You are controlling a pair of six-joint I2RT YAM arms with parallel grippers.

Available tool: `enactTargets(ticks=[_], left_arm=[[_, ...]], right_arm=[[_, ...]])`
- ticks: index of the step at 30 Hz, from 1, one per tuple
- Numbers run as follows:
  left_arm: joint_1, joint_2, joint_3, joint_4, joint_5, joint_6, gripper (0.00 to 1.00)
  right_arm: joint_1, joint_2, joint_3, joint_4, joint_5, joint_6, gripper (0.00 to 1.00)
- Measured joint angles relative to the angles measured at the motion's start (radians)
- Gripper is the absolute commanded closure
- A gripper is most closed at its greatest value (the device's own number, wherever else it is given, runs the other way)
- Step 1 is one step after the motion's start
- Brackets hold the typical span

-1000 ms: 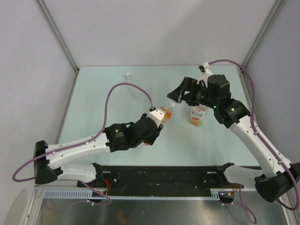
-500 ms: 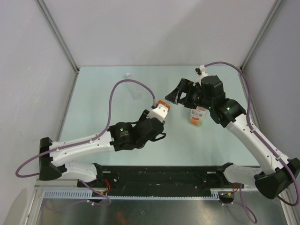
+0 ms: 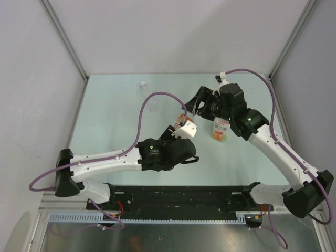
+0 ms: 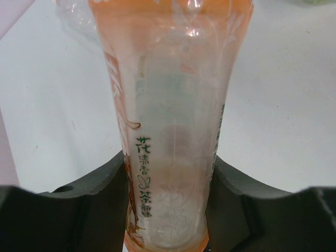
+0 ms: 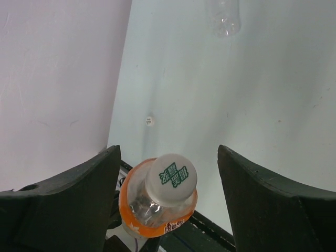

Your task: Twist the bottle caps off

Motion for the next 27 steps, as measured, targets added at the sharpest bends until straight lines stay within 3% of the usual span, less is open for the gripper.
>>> enactTargets(ticks=[17,22,27], left_arm=[[-0.022,0.061,0.045,-0.06,-0.074,-0.018,0.77],[-0.022,0.069,0.048,-0.068,-0.081,-0.025,0.77],[-0.022,0.078,0.058,-0.074,-0.08,-0.033,0.86]], right_arm=[[0.004,0.018,0.0,0.012,0.037,0.011,0.66],[0.004,0.023,0.0,0.016,0.036,0.016,0.97],[0.004,0.023,0.0,0.017,0.041,0.01,1.0]])
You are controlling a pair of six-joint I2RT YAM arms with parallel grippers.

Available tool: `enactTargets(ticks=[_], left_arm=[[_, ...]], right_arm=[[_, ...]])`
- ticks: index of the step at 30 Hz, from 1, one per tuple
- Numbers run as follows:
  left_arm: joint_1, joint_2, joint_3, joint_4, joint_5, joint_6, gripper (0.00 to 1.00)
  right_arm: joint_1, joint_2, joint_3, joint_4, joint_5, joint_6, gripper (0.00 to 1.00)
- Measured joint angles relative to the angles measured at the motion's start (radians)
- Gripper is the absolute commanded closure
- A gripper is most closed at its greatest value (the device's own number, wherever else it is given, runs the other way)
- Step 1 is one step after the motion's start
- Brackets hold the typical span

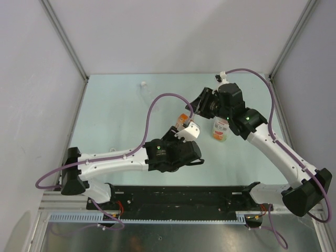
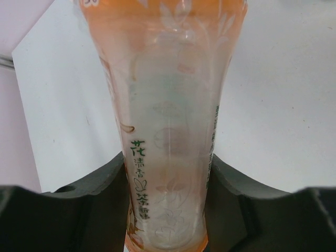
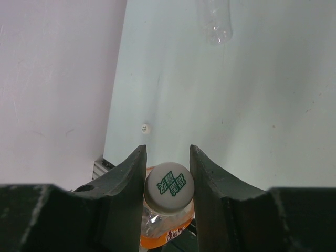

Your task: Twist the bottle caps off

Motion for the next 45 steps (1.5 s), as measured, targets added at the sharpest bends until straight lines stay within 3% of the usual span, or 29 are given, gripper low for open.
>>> enactTargets(ticks=[5,12,21,36,45], left_arm=[[0.0,0.0,0.0,0.002,0.012,-0.012,0.99],[-0.001,-0.023,0.001,0.04,0.08,-0.007,1.0],[0.011,-0.108,0.001,0.153,0.319,0.061,1.0],[0.066,-0.32,-0.202,0.504,0.796,0.145,1.0],[0.072,-0.369,-0.257,0.614,0.898,0.167,1.0]], right_arm=[[0.0,-0.001,0.0,-0.001,0.006,-0.016,1.0],[0.004,-0.06,-0.037,0.021,0.028,-0.043,1.0],[-0.028,-0.232,-0.166,0.145,0.008,-0.06,1.0],[-0.183,-0.369,-0.36,0.559,-0.417,0.049,1.0],[-0.207,-0.378,-0.4,0.78,-0.548,0.108,0.98]])
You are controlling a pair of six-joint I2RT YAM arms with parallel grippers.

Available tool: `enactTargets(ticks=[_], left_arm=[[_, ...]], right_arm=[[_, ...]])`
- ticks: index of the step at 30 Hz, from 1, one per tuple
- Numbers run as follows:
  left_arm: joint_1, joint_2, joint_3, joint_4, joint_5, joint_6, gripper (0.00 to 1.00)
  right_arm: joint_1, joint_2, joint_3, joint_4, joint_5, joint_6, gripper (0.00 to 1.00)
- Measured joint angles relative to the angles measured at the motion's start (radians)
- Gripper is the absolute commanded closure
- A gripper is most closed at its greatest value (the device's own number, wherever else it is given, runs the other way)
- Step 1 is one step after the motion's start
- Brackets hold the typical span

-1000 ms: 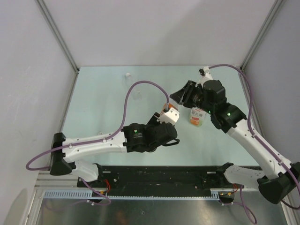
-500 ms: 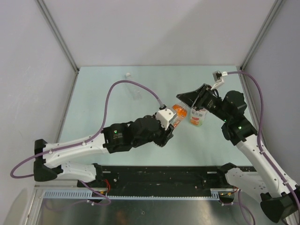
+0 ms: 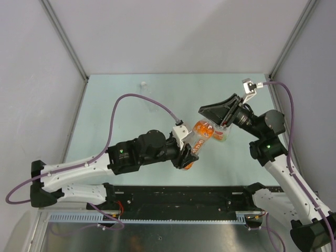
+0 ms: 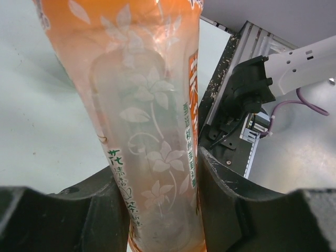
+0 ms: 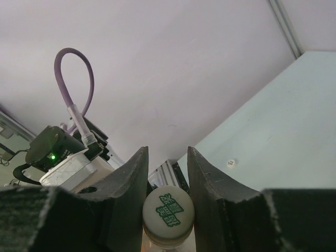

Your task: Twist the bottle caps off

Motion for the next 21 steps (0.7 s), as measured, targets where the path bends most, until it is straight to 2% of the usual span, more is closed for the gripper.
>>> enactTargets(ticks=[1,7,11,13,17,21], left_arm=[[0.0,-0.002,-0.005,0.005,-0.001,0.0,1.0],[0.0,-0.013,-0.043,0.049,-0.047,0.0,1.0],[-0.013,-0.016,-0.07,0.006,-0.074,0.003,1.0],[-0.02,-0.012,-0.078,-0.023,-0.103,0.003,1.0],[-0.021,-0.005,-0.08,-0.069,-0.182,0.002,1.0],[-0.021,0.004,-0.08,-0.105,-0.284,-0.001,1.0]], right_arm=[[-0.001,-0.001,-0.001,0.005,-0.003,0.001,0.92],[-0.009,-0.011,-0.006,0.006,-0.002,0.006,0.44],[-0.045,-0.021,-0.006,0.017,0.078,0.021,0.15],[-0.053,-0.028,-0.006,0.018,0.109,0.023,0.09],[-0.053,-0.033,0.0,-0.013,0.141,0.019,0.03],[-0.052,0.011,0.071,-0.126,0.174,0.006,0.01]])
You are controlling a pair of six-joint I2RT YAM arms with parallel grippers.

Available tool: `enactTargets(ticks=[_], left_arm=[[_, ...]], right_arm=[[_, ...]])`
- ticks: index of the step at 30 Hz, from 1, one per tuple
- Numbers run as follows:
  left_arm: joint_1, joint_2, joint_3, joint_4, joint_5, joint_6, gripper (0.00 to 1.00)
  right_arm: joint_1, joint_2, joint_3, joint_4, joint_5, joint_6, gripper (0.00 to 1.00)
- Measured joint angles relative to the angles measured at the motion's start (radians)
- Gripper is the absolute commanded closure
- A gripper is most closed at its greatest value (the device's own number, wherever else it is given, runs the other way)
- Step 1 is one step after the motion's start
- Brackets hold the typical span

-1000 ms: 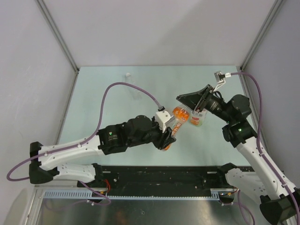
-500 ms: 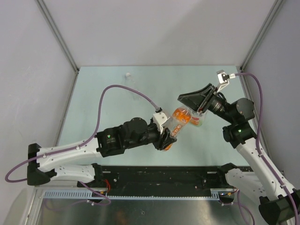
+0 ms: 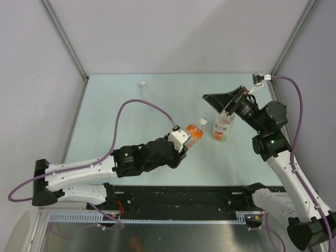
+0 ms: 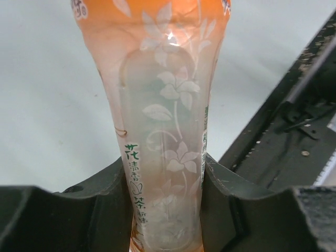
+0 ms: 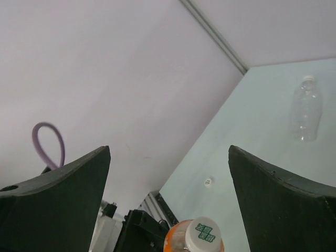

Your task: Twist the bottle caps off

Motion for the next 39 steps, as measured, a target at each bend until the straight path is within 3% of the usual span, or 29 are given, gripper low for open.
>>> enactTargets(ticks=[11,18,26,32,39], left_arm=[[0.0,0.024,0.001,-0.113,-0.29,-0.039,1.0],[0.0,0.108,0.032,-0.198,-0.384,-0.064,1.0],[0.0,0.174,0.075,-0.251,-0.392,-0.079,1.0],[0.0,0.179,0.09,-0.265,-0.396,-0.086,1.0],[0.0,0.179,0.099,-0.274,-0.406,-0.087,1.0]], right_arm=[[0.104,0.157,0.137,-0.323,0.162,-0.045,0.01],[0.221,0.254,0.15,-0.427,0.269,-0.048,0.02],[0.306,0.3,0.163,-0.448,0.339,-0.048,0.22],[0.311,0.306,0.165,-0.45,0.367,-0.048,0.33],[0.311,0.306,0.166,-0.461,0.393,-0.055,0.54]])
